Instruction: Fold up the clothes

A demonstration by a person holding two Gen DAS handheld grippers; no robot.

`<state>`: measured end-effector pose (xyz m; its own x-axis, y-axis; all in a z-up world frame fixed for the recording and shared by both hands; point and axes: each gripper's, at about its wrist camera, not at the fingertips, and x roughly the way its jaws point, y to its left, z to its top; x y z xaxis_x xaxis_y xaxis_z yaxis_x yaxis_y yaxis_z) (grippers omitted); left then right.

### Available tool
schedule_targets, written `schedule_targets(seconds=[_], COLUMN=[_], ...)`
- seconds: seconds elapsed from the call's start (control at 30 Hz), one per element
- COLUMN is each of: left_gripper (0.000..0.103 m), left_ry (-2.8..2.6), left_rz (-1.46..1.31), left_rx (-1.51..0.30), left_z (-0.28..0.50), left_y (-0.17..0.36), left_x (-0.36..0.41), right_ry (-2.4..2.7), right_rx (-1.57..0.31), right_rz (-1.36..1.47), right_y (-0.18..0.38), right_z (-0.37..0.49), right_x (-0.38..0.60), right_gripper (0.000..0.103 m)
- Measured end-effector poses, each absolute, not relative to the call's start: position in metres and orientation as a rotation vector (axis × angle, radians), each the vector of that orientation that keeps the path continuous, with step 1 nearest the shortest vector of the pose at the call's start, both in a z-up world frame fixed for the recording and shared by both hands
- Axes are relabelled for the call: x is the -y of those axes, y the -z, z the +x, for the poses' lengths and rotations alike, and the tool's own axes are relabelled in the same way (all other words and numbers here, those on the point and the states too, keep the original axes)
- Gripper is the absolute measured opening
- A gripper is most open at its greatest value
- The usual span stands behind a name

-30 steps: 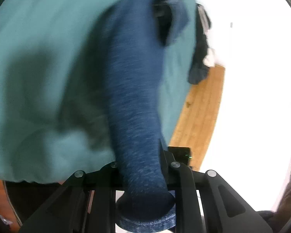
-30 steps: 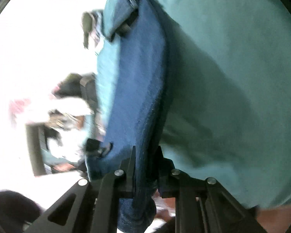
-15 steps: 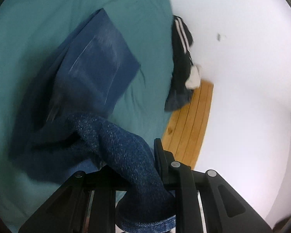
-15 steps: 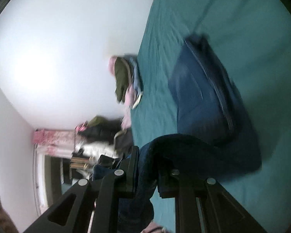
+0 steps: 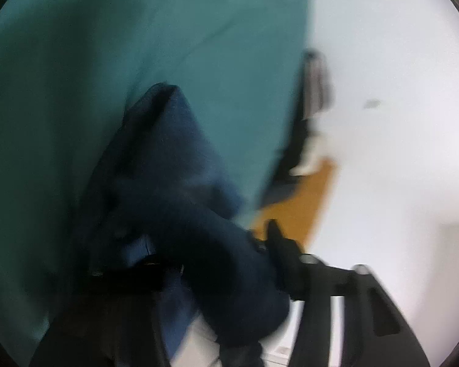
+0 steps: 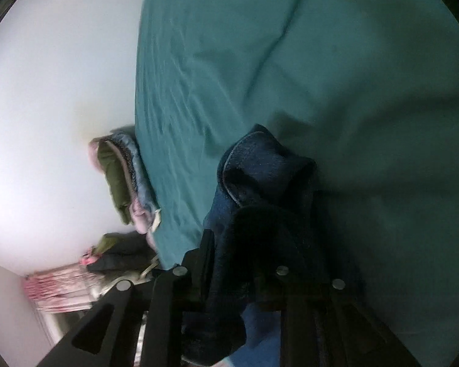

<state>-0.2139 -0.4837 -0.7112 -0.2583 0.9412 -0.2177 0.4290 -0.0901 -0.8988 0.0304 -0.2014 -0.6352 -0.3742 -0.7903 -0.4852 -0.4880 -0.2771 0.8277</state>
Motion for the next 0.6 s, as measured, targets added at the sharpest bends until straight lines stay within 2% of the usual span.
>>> schedule_targets(seconds=[0.03,0.07,0.13,0.2,0.23,0.37,0.43,0.53,0.6], left_gripper=[0.084,0.084,0.084,0.084,0.084,0.084,0.084,0.084,0.084], left_ry=[-1.387,-1.455,-1.631,-1.818,-1.933,-2.269,-2.292,-2.313,-2.323], left_rz=[-1.445,-1.412,-1.389,-1.379,-1.407,-1.448,-1.452,-1.505,-1.542], left_rx=[1.741,1.765,1.714,1.600,1.428,0.698,0.409,0.158,0.017], left_z=[-0.196,-0.180,-0.154,-0.134,-0.137,-0.153,-0.175,-0.206,-0.228], left_y=[0.705,0.698,0.677,0.655,0.642,0.595,0.596,0.621,0.640], left_x=[0.506,0.524,0.550,0.565,0.551,0.487,0.440,0.402,0.380], right_ry=[1.691,1.692,1.718,1.845,1.918,2.342,2.445,2.575,2.511], right_rx=[1.697,1.715,1.807,1.785,1.755,1.072,0.776,0.156,-0.092], right_rz=[1.580,1.562,1.480,1.434,1.419,1.539,1.505,1.370,1.357], right_y=[0.630,0.621,0.606,0.589,0.580,0.544,0.533,0.516,0.521], right_z=[0.033,0.040,0.060,0.077,0.085,0.085,0.083,0.086,0.083], right_x=[0.196,0.184,0.158,0.136,0.125,0.150,0.179,0.242,0.280], right_gripper=[0.038,0.058,0.086,0.086,0.086,0.086,0.085,0.085,0.082])
